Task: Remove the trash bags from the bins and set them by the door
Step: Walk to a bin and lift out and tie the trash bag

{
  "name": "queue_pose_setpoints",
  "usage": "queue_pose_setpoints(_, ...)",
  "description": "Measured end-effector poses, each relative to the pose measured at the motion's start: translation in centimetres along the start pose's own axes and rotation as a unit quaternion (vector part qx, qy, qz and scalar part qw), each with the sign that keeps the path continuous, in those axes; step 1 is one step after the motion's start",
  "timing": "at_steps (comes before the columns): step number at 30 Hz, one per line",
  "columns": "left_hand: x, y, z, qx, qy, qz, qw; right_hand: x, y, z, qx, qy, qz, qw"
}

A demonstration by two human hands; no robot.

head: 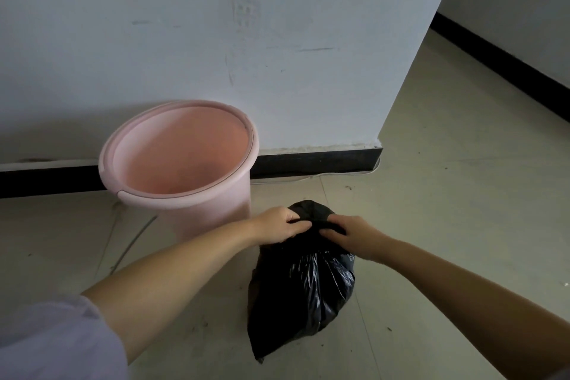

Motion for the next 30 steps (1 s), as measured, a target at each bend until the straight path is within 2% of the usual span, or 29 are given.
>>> queue_pose_setpoints(3, 0.3, -0.7, -0.3, -0.025, -0.101, -0.049, 0.993, 0.0, -0.1, -1.9, 0.039, 0.127, 0.057, 0.99)
queue_pose_setpoints(7, -1.4, -0.2, 0.9, -0.041, -0.095, -0.064, 0.993, 0.6, -0.9, 0.1, 0.041, 0.179, 0.06, 0.981)
queue_pose_setpoints(10, -4.5, 1.8, 3.1, -0.024, -0.093, -0.046, 0.994, 3.5, -0.1, 2.9, 0.096, 0.219, 0.053, 0.97)
queue_pose_setpoints(17, -16.8, 6.9, 13.0, -0.026, -0.066, -0.023, 0.997, 12.6, 2.1, 16.6, 0.088, 0.221, 0.047, 0.97)
queue_pose_setpoints(24, -30.2, 13.7, 23.0, -0.01, -0.052, -0.039, 0.998, 22.9, 6.1, 31.1, 0.079, 0.209, 0.022, 0.974)
queue_pose_setpoints(30, -39.7, 18.7, 31.1, -0.025, -0.048, -0.049, 0.997, 31.4, 8.5, 42.0, 0.047, 0.188, 0.007, 0.981)
Point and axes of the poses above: each hand's wrist, its own y-axis away from the middle knuckle, its own z-axis out of the back of the hand, x = y × z, the point moved 10 cm from there along -y, towards the middle knuckle, and after that the axes turned 11 degrees about -x, right-handed, at the moved point
